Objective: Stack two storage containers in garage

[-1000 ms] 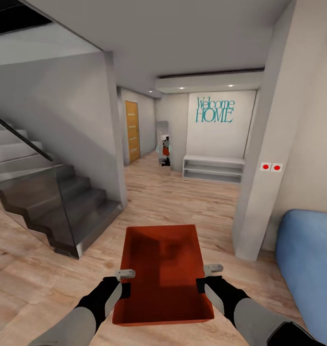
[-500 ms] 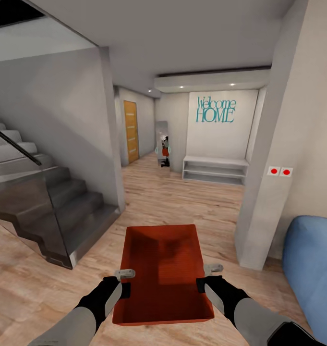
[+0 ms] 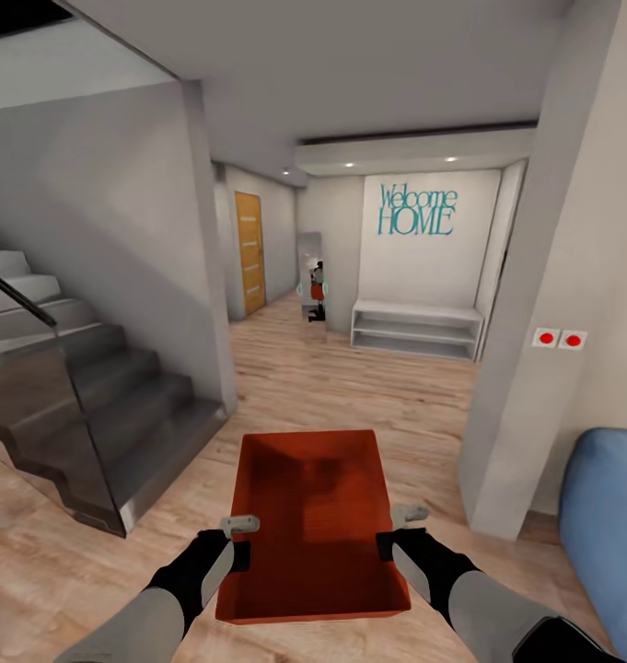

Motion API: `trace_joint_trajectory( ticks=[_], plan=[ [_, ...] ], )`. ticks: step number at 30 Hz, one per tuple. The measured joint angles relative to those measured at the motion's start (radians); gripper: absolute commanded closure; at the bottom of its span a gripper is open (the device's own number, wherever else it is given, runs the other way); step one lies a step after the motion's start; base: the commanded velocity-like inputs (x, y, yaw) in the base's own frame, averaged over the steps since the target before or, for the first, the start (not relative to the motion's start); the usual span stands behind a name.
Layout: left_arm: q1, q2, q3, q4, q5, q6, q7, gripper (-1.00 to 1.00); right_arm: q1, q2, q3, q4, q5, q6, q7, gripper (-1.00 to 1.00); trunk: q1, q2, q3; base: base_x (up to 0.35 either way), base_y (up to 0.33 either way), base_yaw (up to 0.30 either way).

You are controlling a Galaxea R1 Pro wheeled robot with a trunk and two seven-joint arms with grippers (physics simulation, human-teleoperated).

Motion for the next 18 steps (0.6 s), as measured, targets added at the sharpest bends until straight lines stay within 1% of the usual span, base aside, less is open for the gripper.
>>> trace_joint_trajectory(
  ticks=[18],
  plan=[
    [0.0,0.0,0.0,0.0,0.0,-0.001,0.0,1.0,0.0,0.0,0.0,0.0,0.001,-0.001,0.0,1.0,0.0,0.0,0.0,0.322,0.0,0.0]
  ],
)
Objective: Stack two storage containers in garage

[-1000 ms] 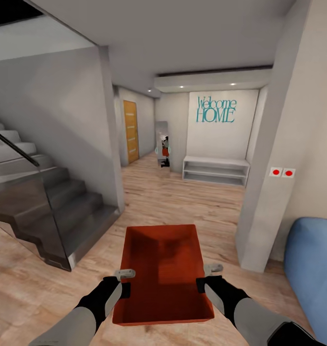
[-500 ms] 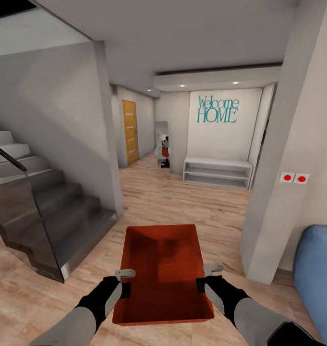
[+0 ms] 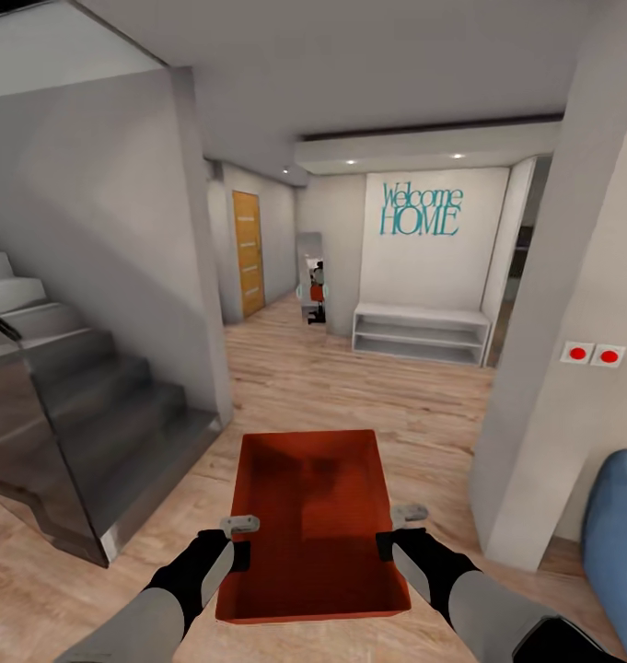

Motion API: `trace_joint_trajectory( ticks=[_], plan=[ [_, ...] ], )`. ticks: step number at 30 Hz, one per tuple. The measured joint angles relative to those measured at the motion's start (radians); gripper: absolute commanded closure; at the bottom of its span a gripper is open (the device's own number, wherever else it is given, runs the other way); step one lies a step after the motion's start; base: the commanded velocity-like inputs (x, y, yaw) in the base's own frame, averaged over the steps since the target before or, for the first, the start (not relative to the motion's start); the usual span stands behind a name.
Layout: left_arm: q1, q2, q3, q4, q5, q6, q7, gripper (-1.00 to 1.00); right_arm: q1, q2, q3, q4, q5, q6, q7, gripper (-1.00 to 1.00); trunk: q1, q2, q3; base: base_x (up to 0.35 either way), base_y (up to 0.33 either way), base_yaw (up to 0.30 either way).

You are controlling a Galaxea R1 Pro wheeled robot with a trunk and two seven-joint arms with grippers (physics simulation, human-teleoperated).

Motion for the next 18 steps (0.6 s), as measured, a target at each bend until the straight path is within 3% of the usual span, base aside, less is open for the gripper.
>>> trace_joint_trajectory(
  ticks=[18],
  plan=[
    [0.0,0.0,0.0,0.0,0.0,0.0,0.0,1.0,0.0,0.0,0.0,0.0,0.0,0.001,0.0,1.0,0.0,0.0,0.0,0.323,0.0,0.0]
  ],
)
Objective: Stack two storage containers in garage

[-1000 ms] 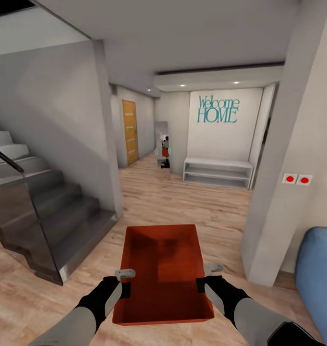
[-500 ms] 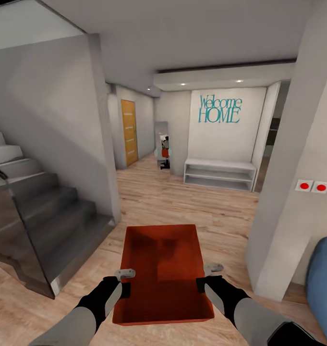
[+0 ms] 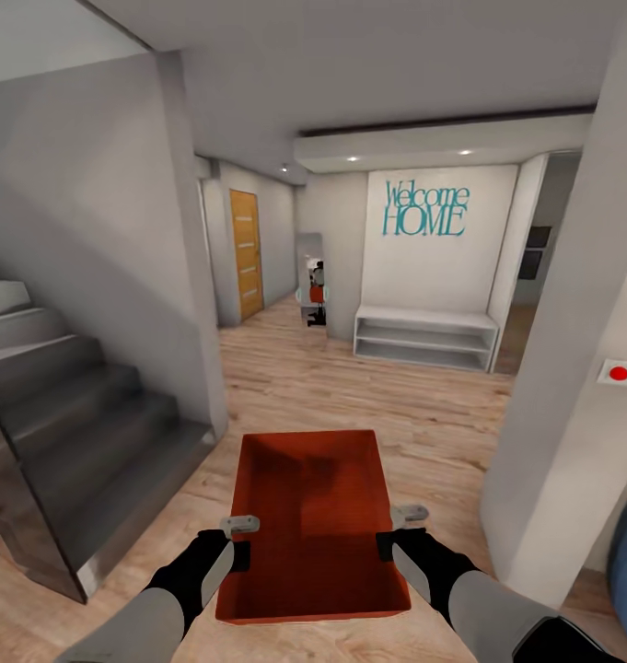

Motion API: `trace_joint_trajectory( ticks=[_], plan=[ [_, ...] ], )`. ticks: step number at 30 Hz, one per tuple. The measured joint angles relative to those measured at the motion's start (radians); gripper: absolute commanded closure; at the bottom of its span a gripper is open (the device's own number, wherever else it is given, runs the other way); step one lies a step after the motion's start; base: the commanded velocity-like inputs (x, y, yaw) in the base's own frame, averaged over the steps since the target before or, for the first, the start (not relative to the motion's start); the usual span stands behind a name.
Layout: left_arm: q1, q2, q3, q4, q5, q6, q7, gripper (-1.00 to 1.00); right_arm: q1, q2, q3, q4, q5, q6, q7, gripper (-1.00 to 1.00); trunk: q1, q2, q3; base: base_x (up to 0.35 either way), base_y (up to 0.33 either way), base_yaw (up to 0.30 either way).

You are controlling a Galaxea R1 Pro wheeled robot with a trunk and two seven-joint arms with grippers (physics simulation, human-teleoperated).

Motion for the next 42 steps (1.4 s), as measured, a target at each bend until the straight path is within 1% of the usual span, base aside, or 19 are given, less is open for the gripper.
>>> trace_joint_trajectory(
  ticks=[38,42],
  plan=[
    [0.0,-0.002,-0.001,-0.005,0.0,0.0,0.003,1.0,0.0,-0.003,0.002,-0.006,-0.003,-0.001,0.0,1.0,0.0,0.0,0.0,0.323,0.0,0.0],
    [0.0,-0.002,-0.001,-0.005,0.001,-0.001,0.003,1.0,0.0,-0.003,0.002,-0.006,-0.003,0.0,0.0,1.0,0.0,0.0,0.0,0.323,0.0,-0.108]
  ],
)
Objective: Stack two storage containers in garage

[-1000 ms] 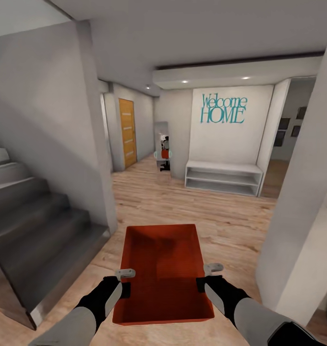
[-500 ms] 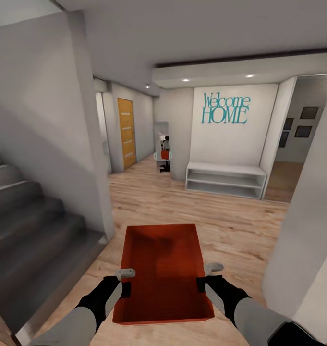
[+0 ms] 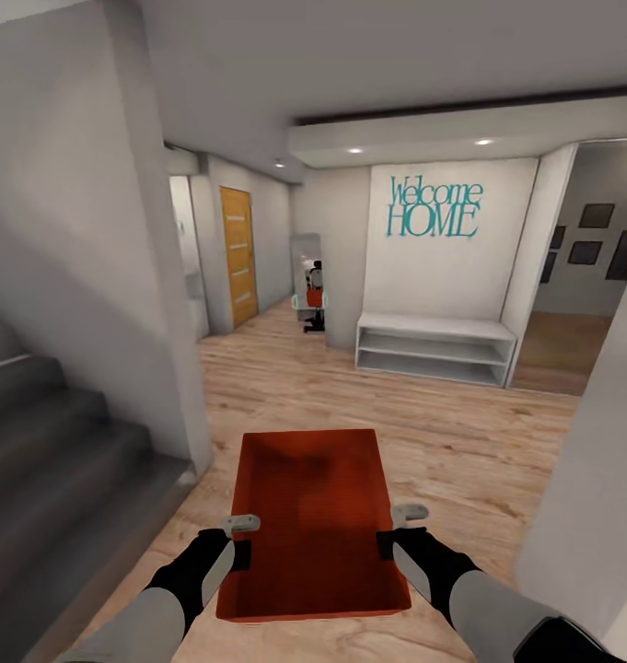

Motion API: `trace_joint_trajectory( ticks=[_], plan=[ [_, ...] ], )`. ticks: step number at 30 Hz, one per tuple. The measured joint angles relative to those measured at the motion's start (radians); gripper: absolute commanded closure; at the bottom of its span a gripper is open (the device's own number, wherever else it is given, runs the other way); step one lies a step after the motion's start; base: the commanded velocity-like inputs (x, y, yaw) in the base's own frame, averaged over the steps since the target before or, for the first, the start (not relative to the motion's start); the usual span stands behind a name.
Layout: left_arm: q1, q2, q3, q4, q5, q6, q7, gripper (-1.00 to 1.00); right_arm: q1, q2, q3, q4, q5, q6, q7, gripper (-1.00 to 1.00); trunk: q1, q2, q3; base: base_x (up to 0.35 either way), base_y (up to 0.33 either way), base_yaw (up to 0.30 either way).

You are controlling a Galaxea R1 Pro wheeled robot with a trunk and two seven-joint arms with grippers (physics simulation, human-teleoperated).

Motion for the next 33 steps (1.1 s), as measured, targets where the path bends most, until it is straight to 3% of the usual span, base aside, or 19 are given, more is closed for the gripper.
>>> trace_joint_trajectory(
  ticks=[10,33],
  plan=[
    [0.0,0.0,0.0,0.0,0.0,0.0,-0.001,1.0,0.0,0.0,0.001,0.0,-0.001,0.0,0.0,1.0,0.0,0.0,0.0,0.323,0.0,-0.2],
    [0.0,0.0,0.0,0.0,0.0,0.0,0.0,1.0,0.0,0.0,0.001,0.0,-0.001,0.0,0.0,1.0,0.0,0.0,0.0,0.323,0.0,-0.005]
  ],
)
